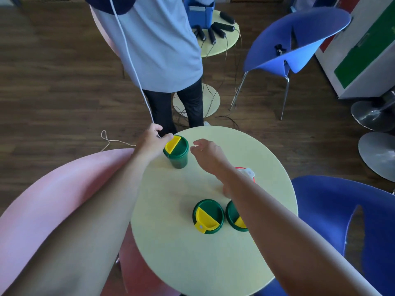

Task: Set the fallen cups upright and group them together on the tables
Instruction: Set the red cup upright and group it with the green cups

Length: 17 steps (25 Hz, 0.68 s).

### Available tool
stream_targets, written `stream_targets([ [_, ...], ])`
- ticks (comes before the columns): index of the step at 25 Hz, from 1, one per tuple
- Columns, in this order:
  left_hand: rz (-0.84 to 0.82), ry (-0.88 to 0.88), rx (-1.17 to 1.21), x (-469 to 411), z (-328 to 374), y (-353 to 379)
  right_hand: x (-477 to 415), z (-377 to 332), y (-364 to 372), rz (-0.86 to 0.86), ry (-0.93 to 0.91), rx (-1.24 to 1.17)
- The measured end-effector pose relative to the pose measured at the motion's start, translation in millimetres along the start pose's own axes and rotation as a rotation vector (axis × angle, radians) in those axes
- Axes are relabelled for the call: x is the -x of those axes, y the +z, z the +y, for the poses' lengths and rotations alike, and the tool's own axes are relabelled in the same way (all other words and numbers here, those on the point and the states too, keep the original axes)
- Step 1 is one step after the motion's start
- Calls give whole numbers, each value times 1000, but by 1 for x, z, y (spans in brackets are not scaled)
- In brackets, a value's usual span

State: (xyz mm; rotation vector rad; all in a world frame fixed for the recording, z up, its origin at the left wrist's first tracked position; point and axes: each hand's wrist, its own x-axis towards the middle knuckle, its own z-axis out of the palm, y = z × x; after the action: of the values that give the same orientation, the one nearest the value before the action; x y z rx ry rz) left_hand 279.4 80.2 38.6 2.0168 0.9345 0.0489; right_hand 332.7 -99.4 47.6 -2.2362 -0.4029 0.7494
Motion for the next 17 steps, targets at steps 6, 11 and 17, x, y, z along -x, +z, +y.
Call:
stream_targets([
  [6,-363,-251,125,-17,-25,-1,-23,0,36,-96,164,-168],
  [11,-308,-196,229,-21,-37,17,-28,-1,34,-45,160,-170],
  [17,-299,-132,193,-4,-33,22,-7,14,7,-29,34,47],
])
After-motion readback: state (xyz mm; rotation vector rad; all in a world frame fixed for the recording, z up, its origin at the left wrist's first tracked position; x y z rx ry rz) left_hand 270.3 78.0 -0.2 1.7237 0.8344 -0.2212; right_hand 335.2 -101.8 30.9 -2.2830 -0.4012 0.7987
